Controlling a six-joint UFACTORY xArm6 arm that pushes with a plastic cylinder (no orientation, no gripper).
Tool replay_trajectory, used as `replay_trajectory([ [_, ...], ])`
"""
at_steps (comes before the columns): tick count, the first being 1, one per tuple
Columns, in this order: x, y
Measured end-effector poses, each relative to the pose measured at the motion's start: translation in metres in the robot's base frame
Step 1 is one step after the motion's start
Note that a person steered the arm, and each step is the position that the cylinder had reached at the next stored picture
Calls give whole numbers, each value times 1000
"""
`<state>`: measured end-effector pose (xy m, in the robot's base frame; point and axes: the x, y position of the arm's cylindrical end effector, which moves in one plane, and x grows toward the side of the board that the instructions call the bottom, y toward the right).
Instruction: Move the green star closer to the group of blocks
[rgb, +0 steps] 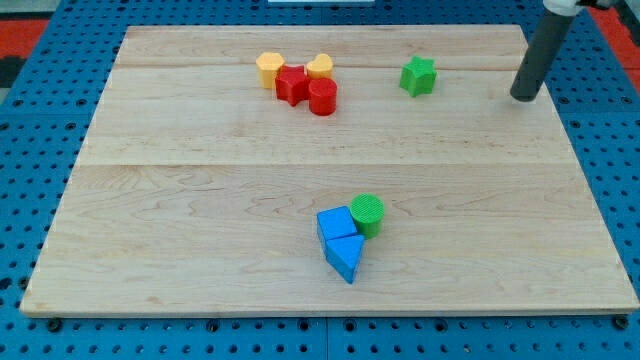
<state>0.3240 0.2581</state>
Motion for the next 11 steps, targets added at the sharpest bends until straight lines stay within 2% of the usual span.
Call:
replay_trajectory([
  [1,-39,40],
  [2,-53,42],
  [4,-98,0],
  [5,-102,-27],
  [6,-59,-127],
  [7,10,-178],
  [8,39,-177],
  [9,-2,-172],
  [10,48,-120],
  [11,93,-194],
])
